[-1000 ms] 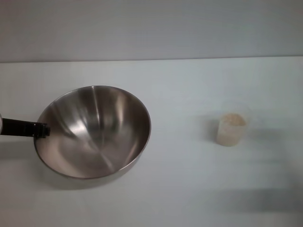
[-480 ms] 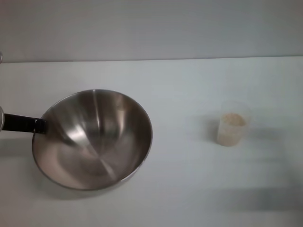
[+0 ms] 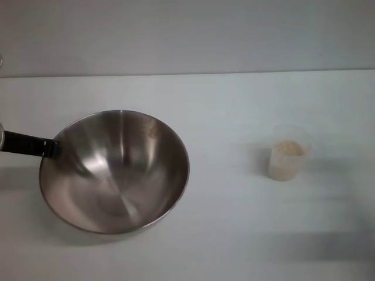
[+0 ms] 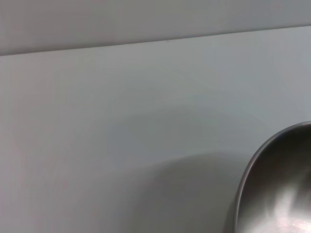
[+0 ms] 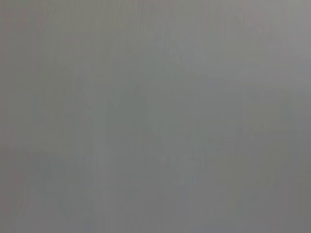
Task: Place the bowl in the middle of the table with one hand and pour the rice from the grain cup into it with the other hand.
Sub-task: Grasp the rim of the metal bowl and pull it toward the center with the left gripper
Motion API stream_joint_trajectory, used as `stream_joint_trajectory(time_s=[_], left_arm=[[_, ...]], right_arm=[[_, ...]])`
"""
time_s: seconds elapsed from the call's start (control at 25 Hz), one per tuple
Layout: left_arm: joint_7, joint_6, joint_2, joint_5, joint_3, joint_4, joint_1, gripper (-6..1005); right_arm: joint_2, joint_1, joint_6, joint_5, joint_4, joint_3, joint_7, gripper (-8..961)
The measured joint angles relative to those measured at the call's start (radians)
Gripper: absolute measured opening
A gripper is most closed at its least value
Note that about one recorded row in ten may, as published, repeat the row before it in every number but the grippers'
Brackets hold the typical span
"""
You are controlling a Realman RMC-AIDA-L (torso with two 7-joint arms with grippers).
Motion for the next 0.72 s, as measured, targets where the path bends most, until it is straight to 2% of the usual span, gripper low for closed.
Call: stream_joint_trajectory(time_s=[0.32, 0.72], left_arm=[[0.023, -0.064, 0.000, -0.009, -0.078, 0.012, -0.074, 44], [0.037, -0.124, 0.001, -0.052, -0.128, 0.021, -0.154, 46]], right_arm=[[0.000, 0.002, 0.016, 0.000, 0.000, 0.000, 0.000, 574], [0.000, 0.003, 0.021, 0.000, 0.000, 0.000, 0.000, 574]])
